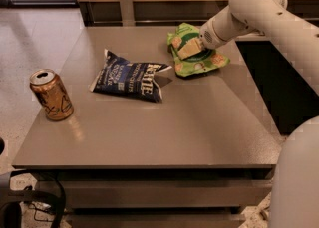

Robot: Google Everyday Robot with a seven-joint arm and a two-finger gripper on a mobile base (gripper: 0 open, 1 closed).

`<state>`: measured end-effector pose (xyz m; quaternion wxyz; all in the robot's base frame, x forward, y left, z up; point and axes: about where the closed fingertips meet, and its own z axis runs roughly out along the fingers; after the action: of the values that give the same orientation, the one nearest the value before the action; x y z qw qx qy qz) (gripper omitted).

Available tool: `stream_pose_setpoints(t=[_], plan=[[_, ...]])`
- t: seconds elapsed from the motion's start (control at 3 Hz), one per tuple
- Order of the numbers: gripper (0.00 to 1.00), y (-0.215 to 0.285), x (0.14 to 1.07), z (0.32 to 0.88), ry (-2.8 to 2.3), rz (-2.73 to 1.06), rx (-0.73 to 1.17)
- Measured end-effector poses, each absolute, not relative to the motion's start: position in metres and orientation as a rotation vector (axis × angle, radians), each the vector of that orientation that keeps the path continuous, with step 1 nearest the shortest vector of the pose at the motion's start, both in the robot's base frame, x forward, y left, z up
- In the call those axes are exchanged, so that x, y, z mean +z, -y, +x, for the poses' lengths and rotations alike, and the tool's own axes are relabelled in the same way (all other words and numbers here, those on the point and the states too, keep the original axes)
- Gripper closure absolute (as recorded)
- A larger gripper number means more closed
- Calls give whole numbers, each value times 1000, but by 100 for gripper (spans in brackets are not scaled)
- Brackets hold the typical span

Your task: Move green rice chip bag near orange can

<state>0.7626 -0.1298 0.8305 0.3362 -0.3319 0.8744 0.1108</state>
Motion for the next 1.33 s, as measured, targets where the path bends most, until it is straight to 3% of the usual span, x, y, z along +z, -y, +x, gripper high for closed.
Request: stream_pose_setpoints(t=[0.33,0.67,1.33], plan=[[87,130,833,763,-2280,-866,289],[100,130,834,763,-2280,-866,289],[100,130,836,763,-2280,-866,289]])
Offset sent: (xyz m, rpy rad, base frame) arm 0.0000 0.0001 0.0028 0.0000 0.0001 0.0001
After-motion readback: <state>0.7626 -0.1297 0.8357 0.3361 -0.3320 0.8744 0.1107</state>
